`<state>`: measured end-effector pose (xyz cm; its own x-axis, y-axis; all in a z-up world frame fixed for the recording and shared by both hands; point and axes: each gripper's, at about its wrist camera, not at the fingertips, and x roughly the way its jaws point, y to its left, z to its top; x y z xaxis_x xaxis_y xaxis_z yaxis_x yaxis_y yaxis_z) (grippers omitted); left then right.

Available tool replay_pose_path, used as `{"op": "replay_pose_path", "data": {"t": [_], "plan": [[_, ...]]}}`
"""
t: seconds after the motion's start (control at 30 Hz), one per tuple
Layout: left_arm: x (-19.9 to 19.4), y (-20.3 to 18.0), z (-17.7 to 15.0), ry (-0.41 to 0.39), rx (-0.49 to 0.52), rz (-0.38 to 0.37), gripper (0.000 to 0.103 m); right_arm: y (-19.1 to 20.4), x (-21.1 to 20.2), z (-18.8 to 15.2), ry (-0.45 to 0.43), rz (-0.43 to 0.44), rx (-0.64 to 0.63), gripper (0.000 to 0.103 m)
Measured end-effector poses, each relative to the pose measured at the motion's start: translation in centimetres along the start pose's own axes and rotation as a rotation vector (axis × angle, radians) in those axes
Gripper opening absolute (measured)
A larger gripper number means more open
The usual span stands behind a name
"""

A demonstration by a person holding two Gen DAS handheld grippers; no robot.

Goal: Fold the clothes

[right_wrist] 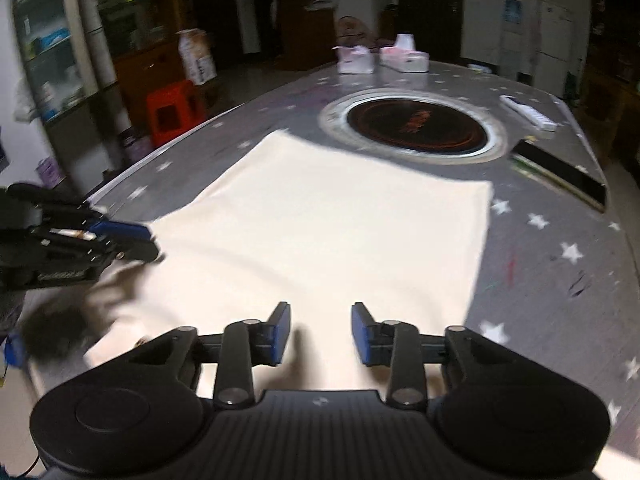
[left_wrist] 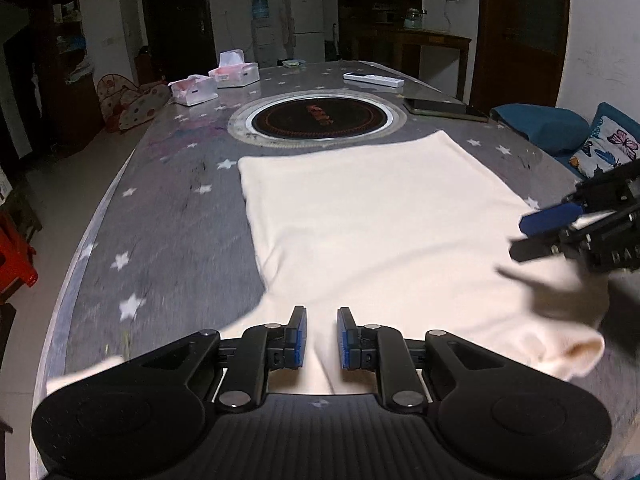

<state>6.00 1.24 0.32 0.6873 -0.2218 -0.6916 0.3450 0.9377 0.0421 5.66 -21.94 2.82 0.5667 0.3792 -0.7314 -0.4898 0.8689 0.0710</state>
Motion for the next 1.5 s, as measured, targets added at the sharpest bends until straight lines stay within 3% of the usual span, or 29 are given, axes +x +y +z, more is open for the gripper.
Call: {"op": "replay_pose_path", "data": {"t": [0.4,0.73,0.9,1.1,1.23,1.5], "plan": [[-1.7,0.6,-2.2,-0.036,0.019,0.027,0.029,2.1,-1.5,-3.9,0.043,-0.018,-0.073,0.04],[-2.2,2.0,-2.5,-0.04,-0.03,0.054,0.029,2.4,-0.3,-0.9,-0.022,-0.012,-0.065,0.04],[-2.2,2.7,-3.0,-0.025,-0.044,0.073,0.029,3.2,1.7,0.2,-0.007,0.006,-0.077,0.04],[-2.1,3.3,-3.7,-0.01,-0.06,0.088,0.03,4.7,1.7,-1.0,0.022,0.012,-0.159,0.041],[-2.3,3.2,-3.9,-0.015,-0.063,0.089,0.03,5.7,-0.3,-1.3,0.004,0.035,-0.201,0.041],[-2.3,3.4,-3.9,-0.018,-0.078,0.092,0.033,10.5,-2.8,-2.2,-0.023,0.165,-0.359,0.04]]}}
